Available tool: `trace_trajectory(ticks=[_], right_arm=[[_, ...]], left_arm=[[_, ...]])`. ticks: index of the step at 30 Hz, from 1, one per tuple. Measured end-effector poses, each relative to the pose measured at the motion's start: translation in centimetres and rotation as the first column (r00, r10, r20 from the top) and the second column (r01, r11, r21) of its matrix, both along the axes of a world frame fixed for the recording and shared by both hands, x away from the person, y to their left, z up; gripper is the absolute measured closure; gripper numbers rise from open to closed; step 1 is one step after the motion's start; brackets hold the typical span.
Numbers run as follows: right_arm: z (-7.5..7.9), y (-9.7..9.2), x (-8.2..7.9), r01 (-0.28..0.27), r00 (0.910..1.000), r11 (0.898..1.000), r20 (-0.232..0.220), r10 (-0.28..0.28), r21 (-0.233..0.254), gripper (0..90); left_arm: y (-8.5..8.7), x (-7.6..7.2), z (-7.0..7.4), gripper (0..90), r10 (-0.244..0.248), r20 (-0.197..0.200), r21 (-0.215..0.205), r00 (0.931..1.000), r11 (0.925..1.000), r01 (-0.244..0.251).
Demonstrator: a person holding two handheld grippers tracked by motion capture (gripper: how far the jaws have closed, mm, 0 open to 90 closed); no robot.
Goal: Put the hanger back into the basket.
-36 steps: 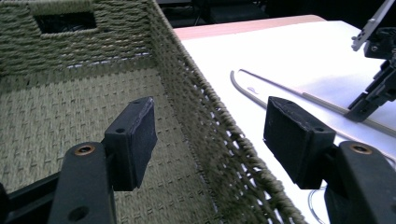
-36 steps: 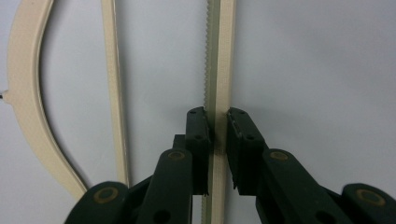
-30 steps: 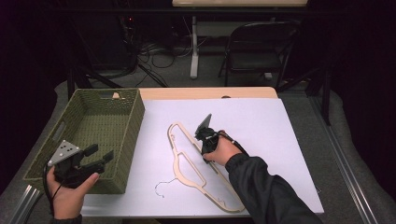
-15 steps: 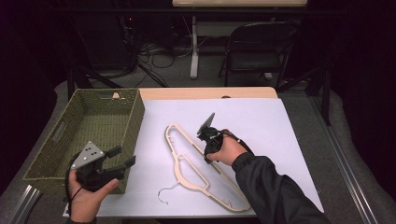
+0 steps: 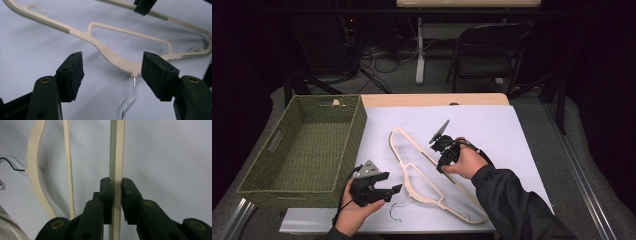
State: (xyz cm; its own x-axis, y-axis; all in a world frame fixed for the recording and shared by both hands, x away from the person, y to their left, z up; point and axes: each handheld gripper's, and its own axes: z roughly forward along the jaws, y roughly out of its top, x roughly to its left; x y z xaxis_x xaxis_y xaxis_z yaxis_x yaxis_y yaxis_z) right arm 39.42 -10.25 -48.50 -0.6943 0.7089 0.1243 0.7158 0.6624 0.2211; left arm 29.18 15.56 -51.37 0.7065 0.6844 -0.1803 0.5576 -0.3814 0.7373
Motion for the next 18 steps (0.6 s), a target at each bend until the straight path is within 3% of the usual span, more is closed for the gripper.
trace_trajectory(ticks=[3,6,8,9,18], right_arm=[[0.1,0.0,-0.1,0.0,0.9999,1.0,0.011,0.0,0.005,79.8],[0.4,-0.2,-0.1,-0.019,0.9996,1.0,0.02,0.019,0.004,79.8],[0.2,-0.2,-0.4,0.011,0.9991,0.999,0.041,-0.013,0.032,79.7],[0.3,-0.3,-0.3,-0.014,0.9991,1.0,0.041,0.014,0.012,79.8],[-0.2,-0.5,-0.4,-0.012,0.9995,1.0,0.028,0.012,0.026,79.7]], left_arm=[[-0.2,0.6,-0.7,34.5,0.011,-0.024,-0.009,0.9997,0.9999,-0.011],[-0.8,1.6,-1.7,34.5,-0.01,-0.07,-0.027,0.9975,0.9996,0.008],[-1.3,2.0,-2.0,34.8,-0.02,-0.083,-0.036,0.9963,0.9992,0.017],[-1.3,2.0,-2.0,34.9,-0.02,-0.083,-0.036,0.9963,0.9992,0.017],[-2.5,3.3,-3.3,42.2,-0.07,-0.163,-0.104,0.9841,0.9931,0.054]])
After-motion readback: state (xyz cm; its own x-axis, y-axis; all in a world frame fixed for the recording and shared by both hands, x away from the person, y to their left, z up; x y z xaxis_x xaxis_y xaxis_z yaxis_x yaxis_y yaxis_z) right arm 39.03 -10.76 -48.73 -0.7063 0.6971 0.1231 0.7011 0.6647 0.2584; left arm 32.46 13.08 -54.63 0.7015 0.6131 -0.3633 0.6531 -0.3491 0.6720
